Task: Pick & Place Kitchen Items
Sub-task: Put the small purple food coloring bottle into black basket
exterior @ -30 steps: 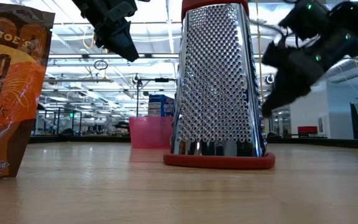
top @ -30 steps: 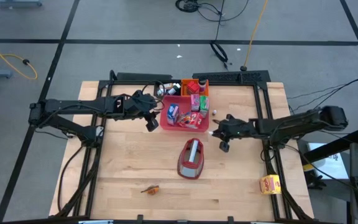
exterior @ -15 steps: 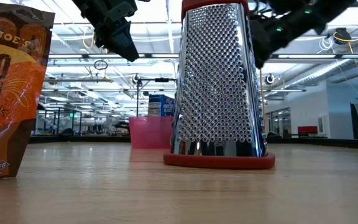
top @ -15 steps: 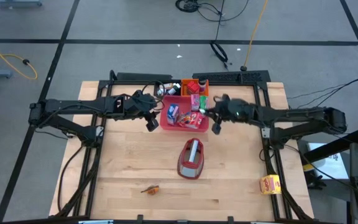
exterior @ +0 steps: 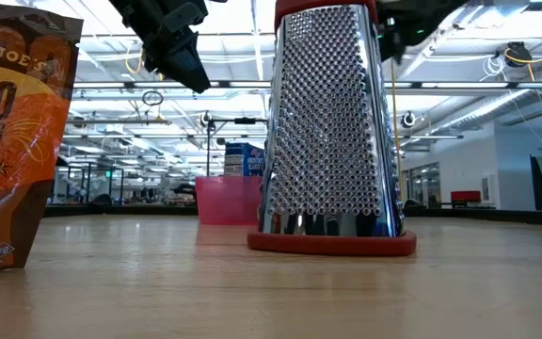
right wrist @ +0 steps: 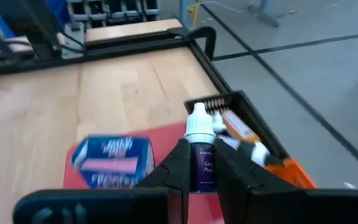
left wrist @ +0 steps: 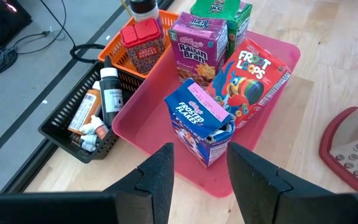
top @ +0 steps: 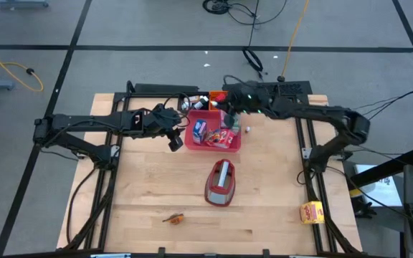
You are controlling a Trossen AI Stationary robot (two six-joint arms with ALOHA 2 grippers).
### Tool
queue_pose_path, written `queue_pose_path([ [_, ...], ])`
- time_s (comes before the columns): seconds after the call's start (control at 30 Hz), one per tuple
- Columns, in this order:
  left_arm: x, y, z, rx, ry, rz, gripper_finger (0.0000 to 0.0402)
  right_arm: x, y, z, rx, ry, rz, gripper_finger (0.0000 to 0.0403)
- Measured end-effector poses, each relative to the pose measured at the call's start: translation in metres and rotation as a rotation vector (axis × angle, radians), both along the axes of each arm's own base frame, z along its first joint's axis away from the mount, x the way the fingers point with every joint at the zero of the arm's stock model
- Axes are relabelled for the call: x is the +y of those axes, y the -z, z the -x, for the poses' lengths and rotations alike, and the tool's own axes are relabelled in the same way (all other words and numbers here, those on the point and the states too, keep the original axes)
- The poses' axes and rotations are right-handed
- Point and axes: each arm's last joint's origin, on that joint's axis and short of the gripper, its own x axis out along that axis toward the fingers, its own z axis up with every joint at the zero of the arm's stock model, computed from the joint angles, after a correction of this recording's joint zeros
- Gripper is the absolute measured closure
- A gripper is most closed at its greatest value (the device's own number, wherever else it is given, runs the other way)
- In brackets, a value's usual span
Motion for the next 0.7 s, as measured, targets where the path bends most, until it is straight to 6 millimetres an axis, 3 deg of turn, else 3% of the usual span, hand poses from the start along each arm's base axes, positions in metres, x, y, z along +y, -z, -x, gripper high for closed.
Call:
queue_pose_path([
  [0.37, 0.0, 0.0, 0.0, 0.005, 0.007, -0.007, 0.0252, -0.05, 0.016, -0.064, 0.005, -0.051, -0.05, 0.0362],
  [0.7, 0.0, 0.0, 0.0, 0.002, 0.008, -0.01, 0.0252, -0.08, 0.04, -0.094, 0.018, -0.022, -0.061, 0.0362],
])
